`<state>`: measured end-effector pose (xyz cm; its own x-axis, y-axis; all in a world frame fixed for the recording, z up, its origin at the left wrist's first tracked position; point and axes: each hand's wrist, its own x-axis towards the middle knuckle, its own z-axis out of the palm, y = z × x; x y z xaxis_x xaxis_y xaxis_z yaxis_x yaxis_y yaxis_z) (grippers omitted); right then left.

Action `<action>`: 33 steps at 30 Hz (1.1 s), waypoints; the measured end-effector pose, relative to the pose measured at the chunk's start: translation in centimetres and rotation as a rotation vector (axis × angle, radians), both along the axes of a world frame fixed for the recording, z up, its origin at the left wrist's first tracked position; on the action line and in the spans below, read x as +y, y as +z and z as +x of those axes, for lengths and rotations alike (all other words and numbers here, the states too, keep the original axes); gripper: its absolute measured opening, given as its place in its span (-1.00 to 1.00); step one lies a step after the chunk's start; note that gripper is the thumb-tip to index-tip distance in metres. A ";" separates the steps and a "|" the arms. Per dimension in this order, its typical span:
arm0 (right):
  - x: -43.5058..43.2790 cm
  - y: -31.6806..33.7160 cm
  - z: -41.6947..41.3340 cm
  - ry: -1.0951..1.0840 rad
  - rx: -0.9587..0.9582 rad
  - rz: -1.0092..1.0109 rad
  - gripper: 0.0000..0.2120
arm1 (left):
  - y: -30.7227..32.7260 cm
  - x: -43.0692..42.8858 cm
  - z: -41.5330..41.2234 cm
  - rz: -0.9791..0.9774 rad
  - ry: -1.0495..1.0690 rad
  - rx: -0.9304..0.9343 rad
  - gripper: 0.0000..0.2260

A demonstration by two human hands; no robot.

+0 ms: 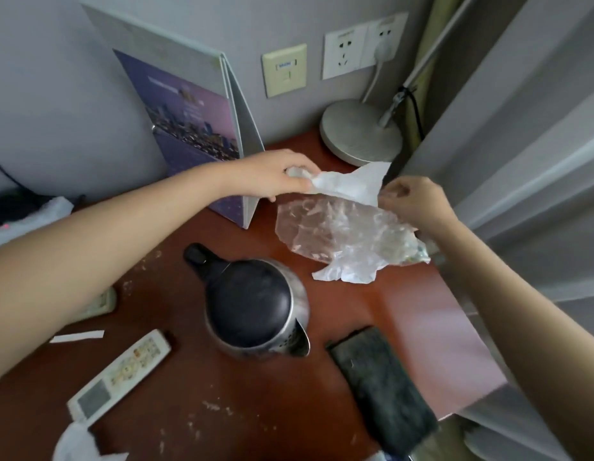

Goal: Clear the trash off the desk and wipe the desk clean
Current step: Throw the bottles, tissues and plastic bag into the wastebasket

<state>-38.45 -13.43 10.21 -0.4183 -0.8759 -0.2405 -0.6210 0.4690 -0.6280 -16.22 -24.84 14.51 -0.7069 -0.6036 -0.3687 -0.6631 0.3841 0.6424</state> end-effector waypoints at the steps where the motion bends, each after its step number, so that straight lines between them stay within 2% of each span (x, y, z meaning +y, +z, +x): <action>1: 0.7 0.0 0.0 0.040 -0.006 0.097 -0.75 | 0.0 0.3 0.1 -0.011 -0.023 -0.060 -0.74; 4: 2.5 -0.8 0.4 0.147 0.025 0.402 -0.58 | -0.7 1.0 0.5 -0.083 -0.067 -0.203 -0.79; 8: 4.2 -1.7 2.5 0.148 0.141 0.357 -0.27 | -0.8 1.0 2.2 -0.150 0.019 -0.183 -0.83; 11: 4.0 -3.9 5.1 0.285 0.096 0.450 0.01 | -0.7 0.8 3.5 -0.161 0.088 -0.188 -0.77; 14: 2.9 -6.8 5.4 0.291 0.042 0.499 0.12 | -1.4 0.5 4.5 -0.172 0.112 -0.207 -0.83; 17: 2.7 -8.7 5.0 0.270 0.152 0.467 0.06 | -1.9 0.5 5.8 -0.180 0.108 -0.249 -0.91; 19: 3.1 -9.4 5.3 0.258 0.305 0.395 -0.07 | -2.2 0.3 6.5 -0.169 0.121 -0.242 -0.84; 21: 3.5 -10.2 5.4 0.217 0.362 0.301 -0.24 | -2.4 0.2 7.2 -0.170 0.168 -0.212 -0.83; 25: 3.2 -10.5 4.6 0.196 0.242 0.198 -0.63 | -2.7 0.0 8.3 -0.176 0.221 -0.184 -0.81; 27: 3.0 -10.2 4.1 0.130 0.125 0.160 -0.77 | -2.4 -0.3 8.8 -0.197 0.184 -0.267 -0.74; 30: 3.3 -8.9 3.8 -0.045 0.015 0.037 -0.86 | -2.2 -1.1 10.2 -0.241 0.093 -0.559 -0.69; 33: 3.8 -5.9 4.2 -0.226 -0.025 -0.134 -0.84 | -2.2 -0.9 12.7 -0.208 0.140 -0.664 -0.86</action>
<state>-34.28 -9.67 4.36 -0.6023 -0.7856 -0.1415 -0.4938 0.5060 -0.7073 -3.49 -25.73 12.35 -0.2830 -0.7772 -0.5620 -0.9414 0.3372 0.0079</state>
